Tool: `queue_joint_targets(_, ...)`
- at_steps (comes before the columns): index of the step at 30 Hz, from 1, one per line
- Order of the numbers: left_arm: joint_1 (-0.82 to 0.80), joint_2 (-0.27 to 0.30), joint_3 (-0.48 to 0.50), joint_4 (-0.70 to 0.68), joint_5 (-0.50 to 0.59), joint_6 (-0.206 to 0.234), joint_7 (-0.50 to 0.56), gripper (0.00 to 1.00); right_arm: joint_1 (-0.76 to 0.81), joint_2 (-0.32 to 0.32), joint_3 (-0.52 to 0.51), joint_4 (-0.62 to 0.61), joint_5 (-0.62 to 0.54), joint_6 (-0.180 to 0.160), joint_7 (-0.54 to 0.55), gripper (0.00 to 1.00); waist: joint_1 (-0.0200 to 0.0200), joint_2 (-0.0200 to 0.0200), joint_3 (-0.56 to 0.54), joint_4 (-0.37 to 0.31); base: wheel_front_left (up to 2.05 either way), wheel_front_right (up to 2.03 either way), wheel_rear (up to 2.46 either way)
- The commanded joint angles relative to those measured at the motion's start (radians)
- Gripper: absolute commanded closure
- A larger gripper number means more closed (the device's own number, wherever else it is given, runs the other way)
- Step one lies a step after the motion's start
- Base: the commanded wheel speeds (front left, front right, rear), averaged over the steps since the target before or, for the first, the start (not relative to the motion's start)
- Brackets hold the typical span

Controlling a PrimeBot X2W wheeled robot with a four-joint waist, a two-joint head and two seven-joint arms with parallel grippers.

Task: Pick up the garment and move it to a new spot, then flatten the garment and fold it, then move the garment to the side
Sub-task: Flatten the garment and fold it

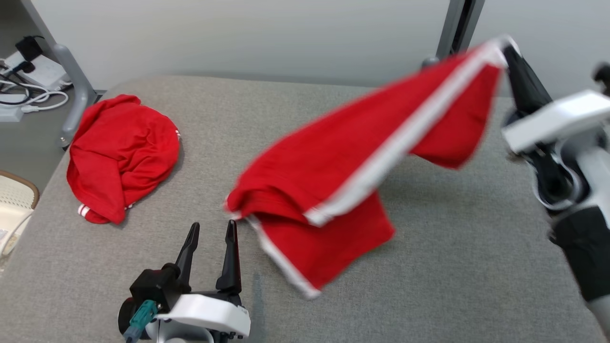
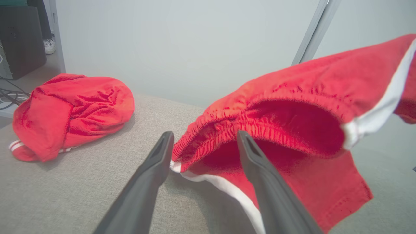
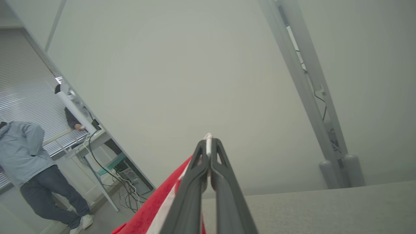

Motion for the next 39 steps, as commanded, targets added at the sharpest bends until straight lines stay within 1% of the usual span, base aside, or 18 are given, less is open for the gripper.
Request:
queue_joint_targets(1,-0.023,0.003,0.004,-0.002,0.007,-0.004,-0.004,0.0,0.025,-0.031,-0.011,0.055,-0.014,0.0,0.002,1.0,0.0,0.0,0.022,-0.009,0.0,0.0,0.0)
queue_joint_targets(2,-0.03,0.004,0.005,-0.002,0.006,-0.004,-0.004,0.0,0.039,-0.046,-0.02,0.102,-0.017,0.0,0.004,1.0,0.0,0.0,0.03,-0.011,0.0,0.0,0.0)
queue_joint_targets(3,-0.03,0.004,0.005,-0.002,0.006,-0.004,-0.004,0.0,0.039,-0.046,-0.02,0.102,-0.017,0.0,0.004,1.0,0.0,0.0,0.03,-0.011,0.0,0.0,0.0)
queue_joint_targets(8,-0.059,0.003,-0.008,0.002,0.009,-0.008,-0.004,0.0,0.061,-0.103,-0.029,0.293,-0.069,0.0,-0.025,1.0,0.0,0.0,0.063,-0.018,0.0,0.0,0.0)
queue_joint_targets(9,-0.064,0.003,-0.012,0.004,0.011,-0.01,-0.004,0.0,0.061,-0.112,-0.023,0.327,-0.083,0.0,-0.036,0.73,0.0,0.0,0.067,-0.018,0.0,0.0,0.0)
queue_joint_targets(10,-0.069,0.003,-0.014,0.004,0.011,-0.01,-0.004,0.0,0.059,-0.117,-0.024,0.361,-0.094,0.0,-0.051,0.11,0.0,0.0,0.071,-0.019,0.0,0.0,0.0)
queue_joint_targets(11,-0.073,0.003,-0.017,0.005,0.011,-0.009,-0.004,0.0,0.055,-0.116,-0.029,0.399,-0.099,0.0,-0.053,0.0,0.0,0.0,0.073,-0.019,0.0,0.0,0.0)
queue_joint_targets(14,-0.079,0.003,-0.016,0.005,0.008,-0.003,-0.004,0.0,0.032,-0.107,-0.01,0.448,-0.128,0.0,-0.074,0.0,0.0,0.0,0.08,-0.026,0.0,0.0,0.0)
queue_joint_targets(16,-0.08,0.003,-0.015,0.007,0.01,-0.002,-0.004,0.0,0.031,-0.097,0.006,0.448,-0.142,0.0,-0.089,0.0,0.0,0.0,0.079,-0.036,0.0,0.0,0.0)
queue_joint_targets(19,-0.085,0.003,-0.012,0.011,0.014,-0.002,-0.004,0.0,0.028,-0.102,0.044,0.411,-0.184,0.0,-0.12,0.0,0.0,0.0,0.071,-0.052,0.0,0.0,0.0)
queue_joint_targets(21,-0.086,0.003,-0.007,0.011,0.014,-0.002,-0.004,0.0,0.039,-0.095,0.053,0.366,-0.195,0.0,-0.133,0.0,0.0,0.0,0.061,-0.064,0.0,0.0,0.0)
queue_joint_targets(23,-0.085,0.003,-0.001,0.009,0.015,-0.001,-0.004,0.0,0.062,-0.092,0.063,0.296,-0.215,0.0,-0.138,0.0,0.0,0.0,0.049,-0.075,0.0,0.0,0.0)
queue_joint_targets(26,-0.078,0.003,0.007,0.004,0.015,0.001,-0.004,0.0,0.107,-0.11,0.049,0.109,-0.292,0.0,-0.138,0.0,0.0,0.0,0.032,-0.091,0.0,0.0,0.0)
queue_joint_targets(28,-0.068,0.003,0.013,0.003,0.015,0.001,-0.004,0.0,0.175,-0.108,0.014,-0.011,-0.359,0.0,-0.137,0.0,0.0,0.0,0.019,-0.1,0.0,0.0,0.0)
queue_joint_targets(31,-0.052,0.003,0.021,0.001,0.017,0.001,-0.004,0.0,0.274,-0.078,-0.039,-0.168,-0.453,0.0,-0.136,0.0,0.0,0.0,0.004,-0.11,0.0,0.0,0.0)
queue_joint_targets(33,-0.045,0.003,0.025,0.0,0.017,-0.001,-0.004,0.0,0.344,-0.056,-0.06,-0.249,-0.509,0.0,-0.136,0.0,0.0,0.0,-0.004,-0.115,0.0,0.0,0.0)
queue_joint_targets(37,-0.036,0.003,0.03,-0.002,0.02,-0.008,-0.004,0.0,0.464,-0.017,-0.068,-0.373,-0.612,0.0,-0.136,0.0,0.0,0.0,-0.015,-0.119,0.0,0.0,0.0)
queue_joint_targets(39,-0.029,0.003,0.033,-0.001,0.023,-0.01,-0.004,0.0,0.515,0.008,-0.081,-0.413,-0.636,0.0,-0.136,0.0,0.0,0.0,-0.02,-0.118,0.0,0.0,0.0)
